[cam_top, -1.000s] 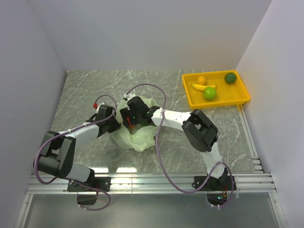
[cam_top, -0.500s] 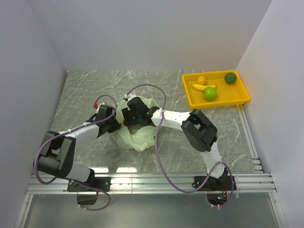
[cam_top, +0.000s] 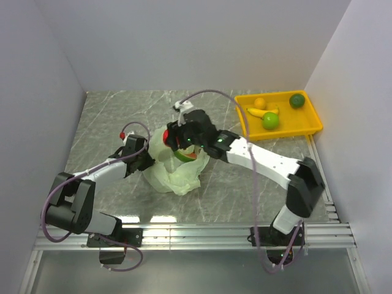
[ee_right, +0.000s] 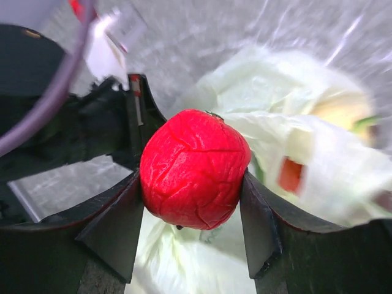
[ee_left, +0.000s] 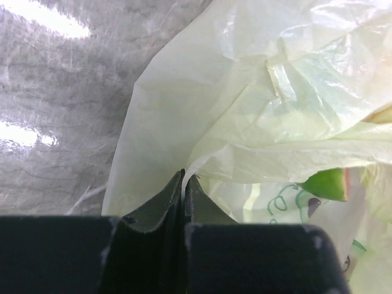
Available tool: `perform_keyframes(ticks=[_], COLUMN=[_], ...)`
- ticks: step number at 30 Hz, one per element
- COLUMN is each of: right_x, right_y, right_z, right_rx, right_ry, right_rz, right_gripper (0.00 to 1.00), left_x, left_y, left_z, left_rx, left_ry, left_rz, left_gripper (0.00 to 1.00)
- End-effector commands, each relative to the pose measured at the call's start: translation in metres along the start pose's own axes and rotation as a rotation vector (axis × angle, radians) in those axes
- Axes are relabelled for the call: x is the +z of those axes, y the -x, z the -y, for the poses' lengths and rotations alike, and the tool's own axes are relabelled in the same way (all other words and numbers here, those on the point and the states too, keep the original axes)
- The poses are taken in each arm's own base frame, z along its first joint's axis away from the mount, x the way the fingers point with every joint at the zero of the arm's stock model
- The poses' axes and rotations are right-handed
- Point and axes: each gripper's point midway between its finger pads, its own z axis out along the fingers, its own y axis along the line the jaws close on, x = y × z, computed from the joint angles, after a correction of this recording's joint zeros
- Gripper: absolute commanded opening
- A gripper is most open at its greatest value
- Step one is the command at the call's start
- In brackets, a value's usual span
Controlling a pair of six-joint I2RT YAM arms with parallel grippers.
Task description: Untie the knot of the plastic bag and take out the fruit
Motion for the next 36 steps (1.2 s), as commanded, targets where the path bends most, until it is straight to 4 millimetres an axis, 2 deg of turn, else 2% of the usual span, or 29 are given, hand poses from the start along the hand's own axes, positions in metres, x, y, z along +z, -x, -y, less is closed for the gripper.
perform_keyframes(ticks=[1,2,3,4,5,8,9,11,12,13,14,15,16,17,18,20,21,25,26,28,31,32,33,35,36], right_x=[-0.043,-0.052,-0.065,-0.072,-0.085,-0.107,-0.119,-0.133,-0.142,-0.144,-0.149,-0.143,-0.146,-0.147,-0.14,-0.139,-0.136,-0.14,-0.138,-0.141,-0.122,-0.121,-0.102,-0.092,-0.078], right_y=[0.036,0.046,0.056,0.057,0.064,0.057,0.048,0.044,0.03,0.023,0.028,0.017,0.013,0.018,0.009,0.007,0.004,0.011,0.009,0.021,0.034,0.038,0.041,0.048,0.049], right_z=[0.038,0.07,0.092,0.114,0.159,0.237,0.282,0.321,0.357,0.369,0.382,0.395,0.408,0.414,0.422,0.43,0.432,0.426,0.421,0.404,0.352,0.333,0.294,0.246,0.206], right_rx=[-0.018,0.009,0.021,0.039,0.09,0.203,0.261,0.36,0.418,0.454,0.482,0.512,0.533,0.541,0.553,0.565,0.569,0.568,0.554,0.534,0.454,0.393,0.321,0.211,0.144], right_ry=[-0.103,-0.178,-0.248,-0.311,-0.418,-0.641,-0.741,-0.844,-0.915,-0.932,-0.955,-0.971,-0.986,-0.992,-1.001,-1.016,-1.022,-1.008,-0.996,-0.962,-0.819,-0.778,-0.688,-0.58,-0.477], right_rz=[0.097,0.123,0.154,0.15,0.172,0.158,0.151,0.166,0.148,0.129,0.145,0.121,0.113,0.125,0.097,0.08,0.074,0.094,0.086,0.111,0.102,0.099,0.081,0.091,0.08], right_gripper=[0.07,0.08,0.08,0.07,0.07,0.08,0.08,0.08,0.09,0.09,0.11,0.17,0.22,0.29,0.5,0.71,0.85,0.93,0.93,0.93,0.91,0.89,0.86,0.81,0.74], left_x=[-0.013,-0.014,-0.015,-0.015,-0.016,-0.017,-0.017,-0.018,-0.018,-0.019,-0.019,-0.02,-0.022,-0.024,-0.026,-0.029,-0.029,-0.031,-0.032,-0.031,-0.031,-0.03,-0.029,-0.03,-0.028], left_y=[0.023,0.023,0.024,0.023,0.023,0.021,0.021,0.021,0.021,0.022,0.023,0.023,0.024,0.026,0.027,0.03,0.031,0.033,0.034,0.032,0.035,0.035,0.034,0.039,0.038], left_z=[0.017,0.018,0.018,0.019,0.02,0.027,0.029,0.032,0.033,0.034,0.035,0.038,0.04,0.042,0.045,0.049,0.05,0.055,0.057,0.059,0.064,0.065,0.065,0.071,0.072], left_rx=[0.021,0.027,0.029,0.032,0.035,0.047,0.056,0.068,0.078,0.081,0.087,0.097,0.1,0.106,0.116,0.129,0.141,0.163,0.165,0.172,0.182,0.186,0.199,0.21,0.224], left_ry=[-0.044,-0.045,-0.049,-0.054,-0.06,-0.089,-0.097,-0.111,-0.113,-0.118,-0.119,-0.135,-0.143,-0.152,-0.165,-0.177,-0.181,-0.193,-0.198,-0.207,-0.212,-0.212,-0.206,-0.207,-0.204], left_rz=[0.069,0.068,0.068,0.064,0.061,0.041,0.036,0.029,0.029,0.031,0.035,0.03,0.032,0.039,0.042,0.044,0.046,0.042,0.044,0.034,0.032,0.031,0.025,0.034,0.032], left_gripper=[0.09,0.09,0.09,0.09,0.09,0.09,0.09,0.09,0.09,0.1,0.1,0.1,0.1,0.1,0.1,0.1,0.1,0.11,0.11,0.11,0.11,0.11,0.11,0.11,0.12])
